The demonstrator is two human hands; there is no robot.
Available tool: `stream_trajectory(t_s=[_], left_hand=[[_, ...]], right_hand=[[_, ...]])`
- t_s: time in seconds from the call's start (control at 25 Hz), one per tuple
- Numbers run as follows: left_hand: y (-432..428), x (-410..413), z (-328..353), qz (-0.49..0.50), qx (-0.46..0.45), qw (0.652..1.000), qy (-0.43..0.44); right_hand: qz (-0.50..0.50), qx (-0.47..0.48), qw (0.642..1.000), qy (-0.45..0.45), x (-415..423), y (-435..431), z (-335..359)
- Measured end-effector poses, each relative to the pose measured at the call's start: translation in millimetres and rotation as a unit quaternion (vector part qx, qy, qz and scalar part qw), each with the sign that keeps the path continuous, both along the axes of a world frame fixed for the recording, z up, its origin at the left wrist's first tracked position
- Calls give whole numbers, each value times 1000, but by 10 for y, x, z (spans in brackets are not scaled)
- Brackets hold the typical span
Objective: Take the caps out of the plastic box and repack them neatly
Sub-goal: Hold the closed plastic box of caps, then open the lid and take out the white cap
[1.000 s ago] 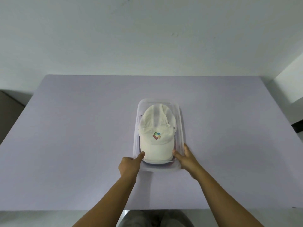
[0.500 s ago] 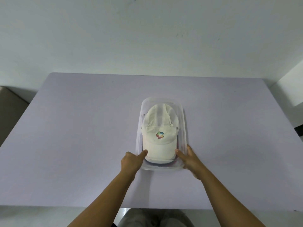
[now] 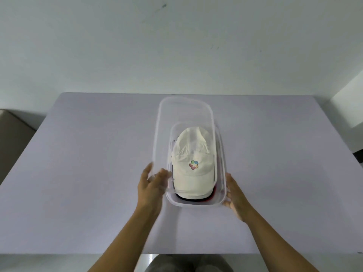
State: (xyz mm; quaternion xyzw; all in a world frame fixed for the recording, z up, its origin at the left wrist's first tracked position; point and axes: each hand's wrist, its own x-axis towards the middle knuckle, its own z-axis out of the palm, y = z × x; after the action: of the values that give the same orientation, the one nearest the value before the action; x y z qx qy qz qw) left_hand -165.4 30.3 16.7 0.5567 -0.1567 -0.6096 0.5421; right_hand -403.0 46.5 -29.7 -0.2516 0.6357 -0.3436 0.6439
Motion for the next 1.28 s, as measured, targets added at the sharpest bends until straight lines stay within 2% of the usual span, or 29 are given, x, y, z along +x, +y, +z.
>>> stream_trajectory(t_s=[0.12, 0.2, 0.36, 0.56, 0.64, 0.72, 0.8, 0.92, 1.0, 1.08, 1.16, 1.2, 1.28], left_hand=[[-148, 669, -40, 21, -12, 1000, -13], [-159, 1149, -83, 20, 2, 999, -32], [-39, 1670, -252, -3, 59, 997, -48], [-83, 1537, -620, -43, 111, 991, -56], [-104, 1508, -745, -71, 131, 985, -87], [-109, 1563, -857, -133, 145, 967, -161], [-147, 1639, -937, -198, 155, 935, -251], [-270, 1768, -1132, -240, 177, 886, -356], [-293, 1648, -948, -259, 208, 850, -409], [-292, 1554, -883, -298, 229, 795, -477], [-313, 1372, -777, -314, 212, 733, -565], [-353, 1242, -743, -294, 177, 726, -596], [-448, 884, -696, -261, 65, 761, -590]], right_hand=[[87, -34, 986, 135, 14, 26, -53], [113, -38, 975, 185, 31, 43, -50], [129, -45, 969, 204, 11, 49, -88], [141, -42, 962, 231, 26, 32, -97], [149, -45, 960, 234, 32, 21, -93], [154, -44, 958, 238, 34, 16, -94], [160, -45, 956, 241, 31, 15, -93], [169, -46, 953, 245, 28, 15, -79], [194, -47, 944, 261, 23, 6, -80], [246, -86, 896, 361, 35, -1, -85], [289, -195, 800, 487, 84, -58, -28], [317, -245, 761, 511, 125, -118, 8], [410, -272, 702, 515, 234, -250, 78]])
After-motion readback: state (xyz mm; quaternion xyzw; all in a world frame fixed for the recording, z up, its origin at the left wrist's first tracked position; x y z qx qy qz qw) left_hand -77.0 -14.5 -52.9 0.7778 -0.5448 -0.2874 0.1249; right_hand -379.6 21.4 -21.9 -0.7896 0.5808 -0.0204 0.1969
